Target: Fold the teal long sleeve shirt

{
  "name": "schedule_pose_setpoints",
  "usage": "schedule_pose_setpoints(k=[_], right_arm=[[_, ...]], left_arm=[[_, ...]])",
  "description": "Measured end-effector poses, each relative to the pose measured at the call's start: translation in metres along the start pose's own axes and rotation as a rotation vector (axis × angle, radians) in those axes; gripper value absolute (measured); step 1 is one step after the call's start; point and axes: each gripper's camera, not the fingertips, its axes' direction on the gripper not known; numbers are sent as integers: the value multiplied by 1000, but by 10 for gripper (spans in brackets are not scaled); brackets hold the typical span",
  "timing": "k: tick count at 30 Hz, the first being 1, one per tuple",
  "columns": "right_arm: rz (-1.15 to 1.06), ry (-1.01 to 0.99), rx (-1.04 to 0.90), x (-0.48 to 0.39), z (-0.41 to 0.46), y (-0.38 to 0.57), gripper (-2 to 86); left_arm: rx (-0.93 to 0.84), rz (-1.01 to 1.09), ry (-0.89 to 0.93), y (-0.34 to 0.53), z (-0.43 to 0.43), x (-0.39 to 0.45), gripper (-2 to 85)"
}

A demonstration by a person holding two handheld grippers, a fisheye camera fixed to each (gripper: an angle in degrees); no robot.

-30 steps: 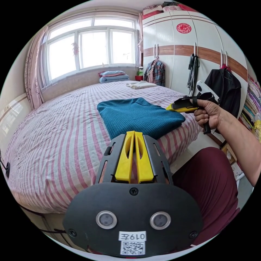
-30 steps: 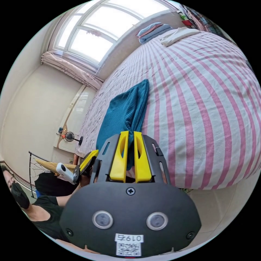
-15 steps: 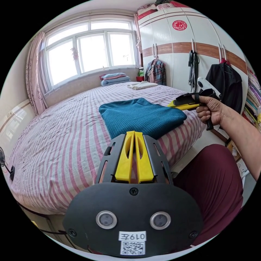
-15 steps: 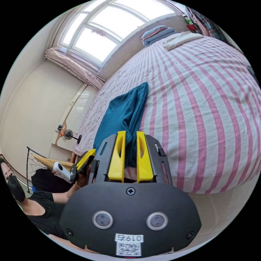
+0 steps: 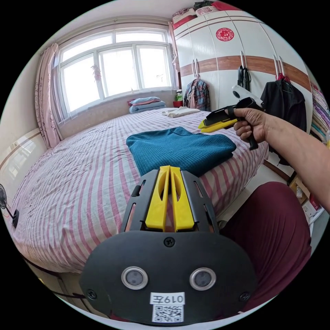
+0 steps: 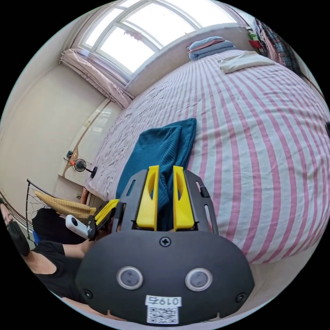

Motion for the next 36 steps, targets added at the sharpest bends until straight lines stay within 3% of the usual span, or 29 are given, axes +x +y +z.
schedule_pose_setpoints(k=[8,16,20,31,36], right_arm=[[9,77,-96,-1,44,-53,67],[31,57,-91,13,50,-76,-6],[36,47,-153,23,62,-78,0],[88,-177,8,49,4,-94,57],[59,-84,-48,20,17,-126,64]], left_arm=[[18,-10,7,1,-3,1,6],[24,-17,12,-3,-6,2,8],[20,8,-7,-6,-6,7,8],[20,32,-32,-15,-8,13,7],[26,37,-43,-18,-9,13,7]])
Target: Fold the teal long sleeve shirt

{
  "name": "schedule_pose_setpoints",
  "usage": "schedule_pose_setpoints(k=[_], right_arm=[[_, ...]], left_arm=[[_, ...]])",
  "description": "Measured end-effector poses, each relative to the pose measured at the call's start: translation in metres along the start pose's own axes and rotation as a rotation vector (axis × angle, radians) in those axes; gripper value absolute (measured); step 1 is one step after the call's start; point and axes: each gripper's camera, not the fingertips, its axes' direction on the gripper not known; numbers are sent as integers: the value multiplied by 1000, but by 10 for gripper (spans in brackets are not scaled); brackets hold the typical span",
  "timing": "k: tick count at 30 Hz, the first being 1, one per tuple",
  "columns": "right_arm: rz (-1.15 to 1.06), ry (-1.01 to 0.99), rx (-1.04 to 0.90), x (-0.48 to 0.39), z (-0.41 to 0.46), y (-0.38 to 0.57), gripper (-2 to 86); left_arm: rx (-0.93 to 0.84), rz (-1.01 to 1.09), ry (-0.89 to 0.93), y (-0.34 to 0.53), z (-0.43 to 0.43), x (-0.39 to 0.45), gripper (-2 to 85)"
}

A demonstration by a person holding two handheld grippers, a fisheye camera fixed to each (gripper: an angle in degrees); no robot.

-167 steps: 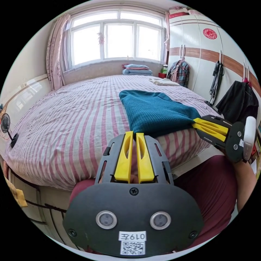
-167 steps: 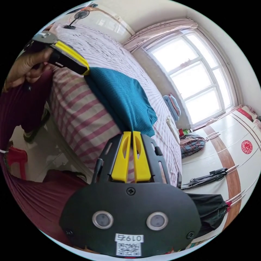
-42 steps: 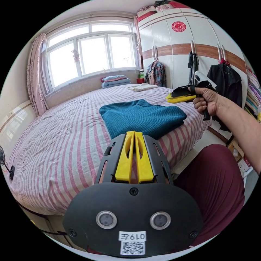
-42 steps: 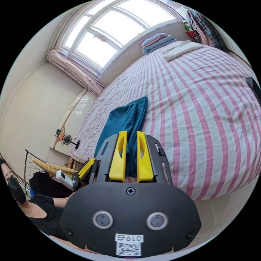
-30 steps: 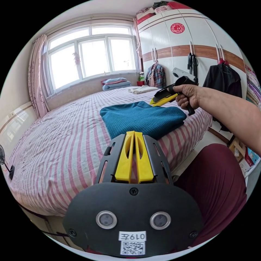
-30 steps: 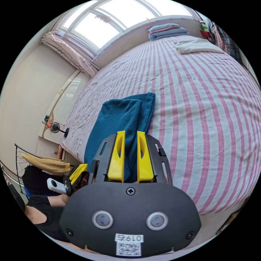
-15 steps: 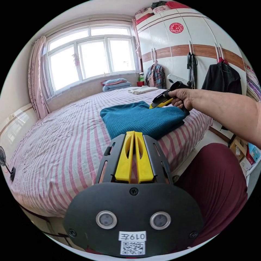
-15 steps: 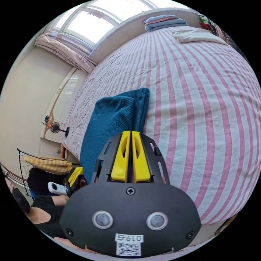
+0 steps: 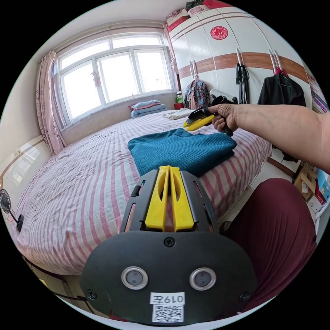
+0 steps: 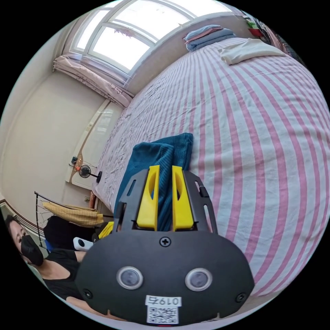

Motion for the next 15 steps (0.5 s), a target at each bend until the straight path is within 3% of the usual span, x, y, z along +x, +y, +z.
schedule_pose_setpoints(k=[8,15], right_arm=[[27,68,-11,-20,5,-32,5],[1,51,-6,-45,-28,-33,47]], left_arm=[[-8,12,0,-7,-2,-6,7],[-42,9,25,-19,-1,-20,8]])
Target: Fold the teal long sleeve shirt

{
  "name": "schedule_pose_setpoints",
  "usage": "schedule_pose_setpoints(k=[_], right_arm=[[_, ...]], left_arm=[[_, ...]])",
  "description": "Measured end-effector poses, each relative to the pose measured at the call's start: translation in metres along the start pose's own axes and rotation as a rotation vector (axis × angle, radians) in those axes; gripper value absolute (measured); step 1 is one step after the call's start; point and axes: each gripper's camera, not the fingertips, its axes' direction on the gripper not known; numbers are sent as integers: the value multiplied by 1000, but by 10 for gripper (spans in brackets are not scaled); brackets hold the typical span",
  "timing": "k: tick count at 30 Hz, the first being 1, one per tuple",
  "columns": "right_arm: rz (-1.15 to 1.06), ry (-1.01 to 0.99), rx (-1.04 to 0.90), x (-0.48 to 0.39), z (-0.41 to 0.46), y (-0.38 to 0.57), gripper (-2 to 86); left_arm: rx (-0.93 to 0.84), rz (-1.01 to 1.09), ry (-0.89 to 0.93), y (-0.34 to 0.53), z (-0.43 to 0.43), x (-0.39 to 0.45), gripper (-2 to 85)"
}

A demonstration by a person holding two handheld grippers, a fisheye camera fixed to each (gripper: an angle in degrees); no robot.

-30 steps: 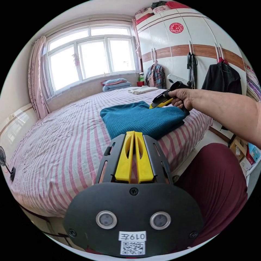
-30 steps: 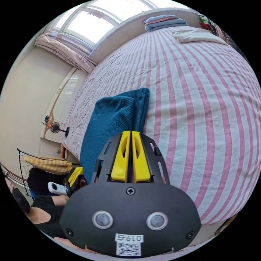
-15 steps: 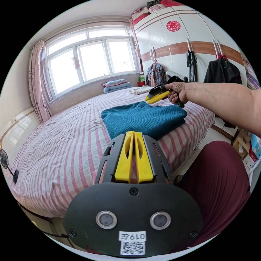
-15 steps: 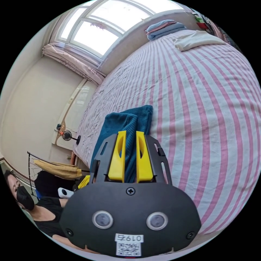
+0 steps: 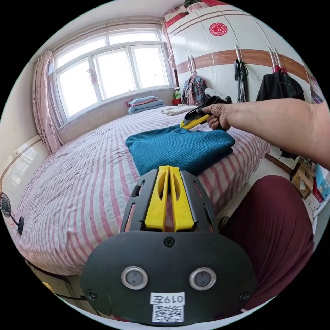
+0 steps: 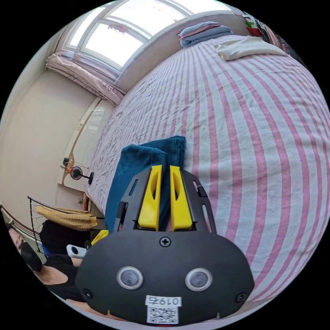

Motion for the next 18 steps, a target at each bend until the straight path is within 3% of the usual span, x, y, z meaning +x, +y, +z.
schedule_pose_setpoints(k=[8,14,18], right_arm=[[-142,114,288,-79,-128,53,28],[-516,193,444,-228,-177,161,48],[-640,-7,545,-308,-153,256,79]], left_arm=[[31,-42,32,-9,-32,-41,9],[85,-281,110,20,-70,-134,10],[40,-373,204,34,-72,-190,12]])
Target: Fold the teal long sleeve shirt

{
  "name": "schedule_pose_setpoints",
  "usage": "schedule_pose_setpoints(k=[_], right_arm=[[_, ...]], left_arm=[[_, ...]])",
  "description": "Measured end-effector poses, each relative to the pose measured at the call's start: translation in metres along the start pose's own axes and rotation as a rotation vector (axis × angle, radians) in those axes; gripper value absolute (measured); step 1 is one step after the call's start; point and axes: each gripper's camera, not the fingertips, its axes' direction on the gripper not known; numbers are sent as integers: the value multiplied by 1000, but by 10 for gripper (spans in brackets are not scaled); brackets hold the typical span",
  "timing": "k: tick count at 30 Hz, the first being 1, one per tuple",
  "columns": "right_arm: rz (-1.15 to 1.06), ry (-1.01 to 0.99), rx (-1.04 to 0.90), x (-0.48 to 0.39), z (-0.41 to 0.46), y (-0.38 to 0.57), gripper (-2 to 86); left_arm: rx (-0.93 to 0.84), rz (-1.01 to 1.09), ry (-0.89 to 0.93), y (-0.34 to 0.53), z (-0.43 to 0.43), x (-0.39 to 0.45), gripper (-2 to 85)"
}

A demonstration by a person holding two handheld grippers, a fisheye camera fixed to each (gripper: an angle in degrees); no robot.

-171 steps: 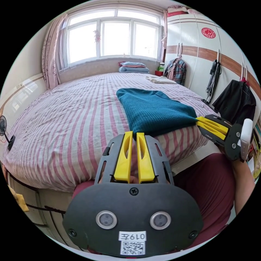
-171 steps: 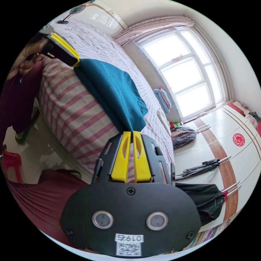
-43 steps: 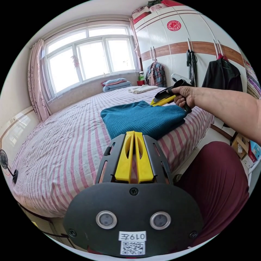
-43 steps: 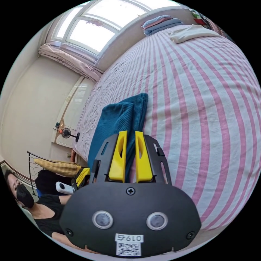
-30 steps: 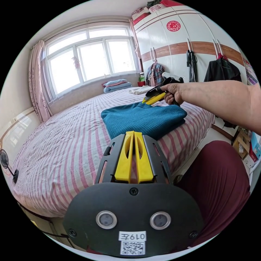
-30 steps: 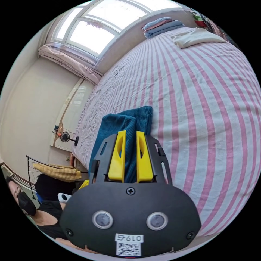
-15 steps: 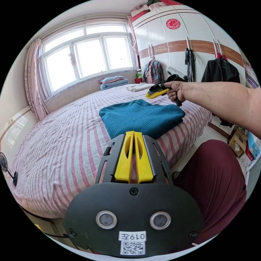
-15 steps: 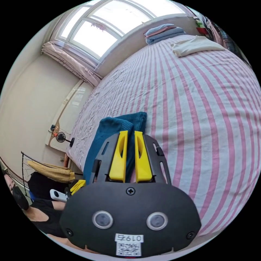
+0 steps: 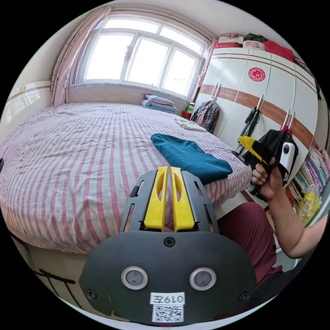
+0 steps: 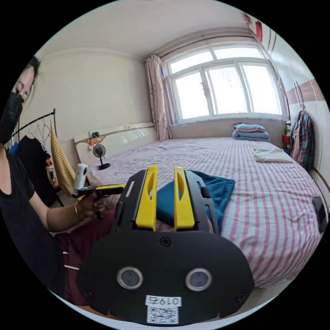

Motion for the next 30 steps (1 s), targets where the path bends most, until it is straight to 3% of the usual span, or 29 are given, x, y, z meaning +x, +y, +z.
schedule_pose_setpoints(k=[8,13,22,30], right_arm=[[82,90,-159,-116,59,47,78],[-49,210,-277,-168,104,27,93],[-317,469,-293,-239,127,-18,82],[-432,551,-341,-259,138,-51,101]], left_arm=[[72,68,-46,-22,-11,-26,8],[58,8,46,-55,7,-59,8],[21,-2,49,-93,26,-84,7],[17,4,75,-93,33,-81,8]])
